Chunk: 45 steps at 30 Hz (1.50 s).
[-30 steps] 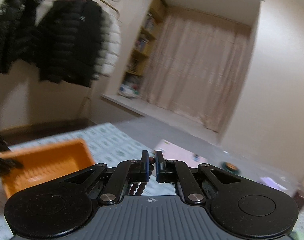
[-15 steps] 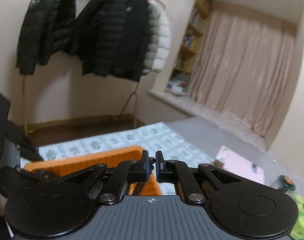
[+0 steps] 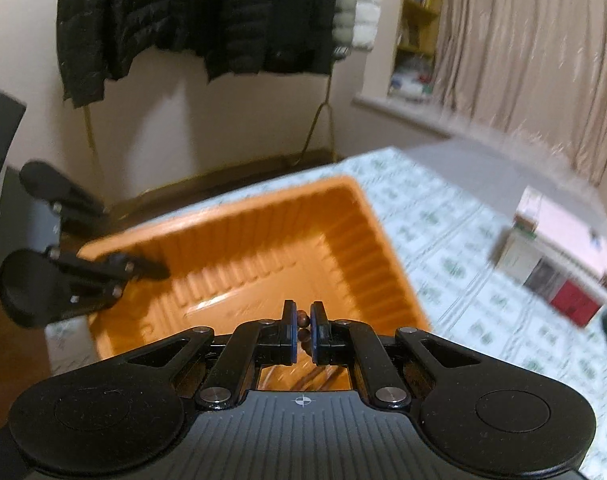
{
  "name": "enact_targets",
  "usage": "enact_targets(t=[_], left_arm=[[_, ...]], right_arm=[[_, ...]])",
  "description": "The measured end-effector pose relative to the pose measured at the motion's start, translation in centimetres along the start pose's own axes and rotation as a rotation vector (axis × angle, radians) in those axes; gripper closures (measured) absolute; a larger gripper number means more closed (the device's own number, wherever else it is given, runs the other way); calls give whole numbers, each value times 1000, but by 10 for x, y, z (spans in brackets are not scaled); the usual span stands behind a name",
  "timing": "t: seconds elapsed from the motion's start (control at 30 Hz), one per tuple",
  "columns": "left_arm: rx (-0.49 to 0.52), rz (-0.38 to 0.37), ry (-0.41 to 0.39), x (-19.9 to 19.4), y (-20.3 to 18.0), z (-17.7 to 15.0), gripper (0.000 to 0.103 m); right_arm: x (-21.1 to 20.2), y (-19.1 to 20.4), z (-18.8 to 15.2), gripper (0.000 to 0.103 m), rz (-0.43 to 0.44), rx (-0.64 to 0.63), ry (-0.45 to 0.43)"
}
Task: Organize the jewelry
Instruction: 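Lower the brown bead strand into the orange tray and open the right gripper, then grasp the rhinestone wristwatch by its face with the right gripper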
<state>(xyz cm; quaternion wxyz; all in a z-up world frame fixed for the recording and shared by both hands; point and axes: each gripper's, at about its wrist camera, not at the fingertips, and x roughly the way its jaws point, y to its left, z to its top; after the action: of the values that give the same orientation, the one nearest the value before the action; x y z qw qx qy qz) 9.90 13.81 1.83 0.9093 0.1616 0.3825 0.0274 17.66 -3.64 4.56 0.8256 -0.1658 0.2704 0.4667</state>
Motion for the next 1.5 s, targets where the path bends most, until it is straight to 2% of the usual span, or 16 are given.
enact_targets(t=[0.23, 0.63, 0.67, 0.7, 0.73, 0.8, 0.93, 1.2, 1.37, 1.5], left_arm=[[1, 0, 1, 0, 0, 0, 99], [0, 0, 1, 0, 0, 0, 99], [0, -1, 1, 0, 0, 0, 99], [-2, -2, 0, 0, 0, -1, 99], [-3, -3, 0, 0, 0, -1, 99], [-4, -2, 0, 0, 0, -2, 99], [-6, -1, -1, 0, 1, -3, 99], [-7, 2, 2, 0, 1, -2, 99], [-6, 4, 2, -1, 1, -2, 99], [-5, 5, 2, -1, 0, -2, 99]], right_arm=[[16, 11, -18, 97, 54, -9, 80], [13, 13, -19, 97, 75, 16, 75], [12, 11, -20, 96, 57, 31, 70], [10, 8, -23, 86, 37, 47, 60], [6, 3, -26, 69, 14, 70, 51], [-4, -5, -35, 54, -17, 126, 28], [-29, -21, -70, 54, -82, 278, 5], [-69, -32, -152, 54, -273, 484, 49], [-90, -40, -183, 54, -358, 581, 60], [-99, -46, -195, 54, -414, 614, 52]])
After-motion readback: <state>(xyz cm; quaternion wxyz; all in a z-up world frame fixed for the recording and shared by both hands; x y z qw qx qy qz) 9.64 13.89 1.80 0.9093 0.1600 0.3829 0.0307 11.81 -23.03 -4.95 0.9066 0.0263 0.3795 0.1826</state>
